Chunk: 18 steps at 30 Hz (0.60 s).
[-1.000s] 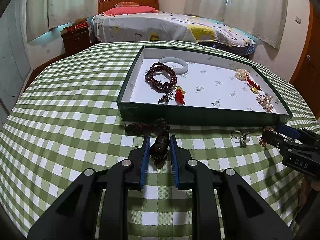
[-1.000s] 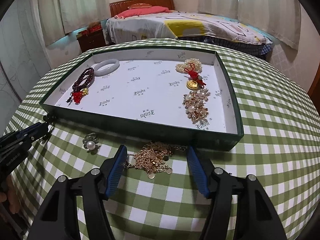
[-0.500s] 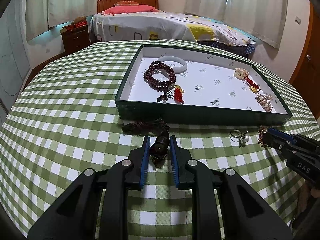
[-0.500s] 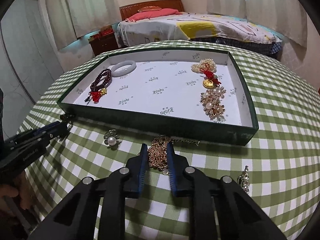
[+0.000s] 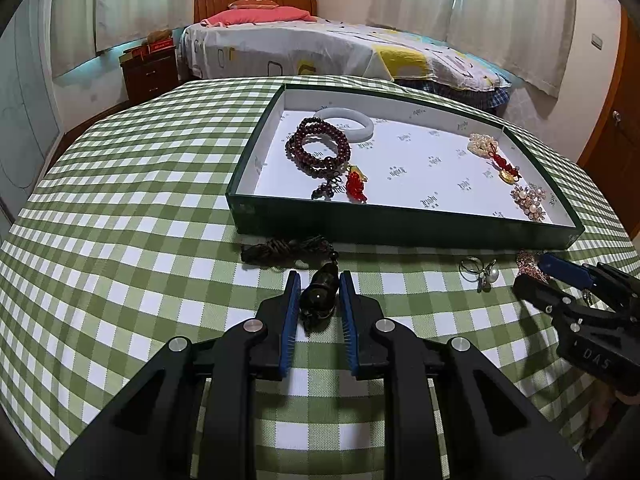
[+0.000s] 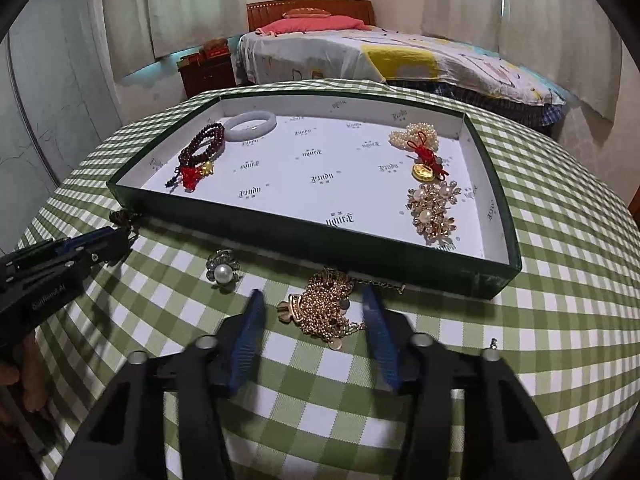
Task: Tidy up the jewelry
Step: 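Close the right tool on the gold chain necklace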
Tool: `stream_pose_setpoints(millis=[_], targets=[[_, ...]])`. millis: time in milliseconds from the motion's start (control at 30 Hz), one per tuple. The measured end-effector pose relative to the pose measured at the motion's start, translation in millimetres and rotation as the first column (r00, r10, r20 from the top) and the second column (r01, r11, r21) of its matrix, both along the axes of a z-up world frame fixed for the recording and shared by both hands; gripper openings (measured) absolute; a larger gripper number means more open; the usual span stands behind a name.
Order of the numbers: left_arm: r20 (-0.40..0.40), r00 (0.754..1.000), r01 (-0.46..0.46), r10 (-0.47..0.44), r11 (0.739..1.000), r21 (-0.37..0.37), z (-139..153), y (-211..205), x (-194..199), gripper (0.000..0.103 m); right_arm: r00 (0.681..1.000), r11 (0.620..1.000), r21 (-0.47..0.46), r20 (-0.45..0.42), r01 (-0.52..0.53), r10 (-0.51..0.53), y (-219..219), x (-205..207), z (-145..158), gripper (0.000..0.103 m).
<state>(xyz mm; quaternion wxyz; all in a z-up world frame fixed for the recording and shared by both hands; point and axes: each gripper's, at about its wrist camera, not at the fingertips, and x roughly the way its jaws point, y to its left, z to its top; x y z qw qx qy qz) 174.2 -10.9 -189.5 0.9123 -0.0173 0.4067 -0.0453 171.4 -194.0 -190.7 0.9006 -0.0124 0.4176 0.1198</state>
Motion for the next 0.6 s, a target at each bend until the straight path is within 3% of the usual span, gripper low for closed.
stream_pose_setpoints(millis=[100,600], targets=[[0.000,1.000,0.001,-0.001,1.000,-0.001,0,0,0,0.020,1.000,1.000,0.007,0.004,0.000,0.000,-5,-3,0,0.020],[0.023,1.000,0.004,-0.005,1.000,0.006,6,-3,-2,0.020,0.999,1.000,0.024,0.049,0.008,-0.010,-10,-16,8,0.009]])
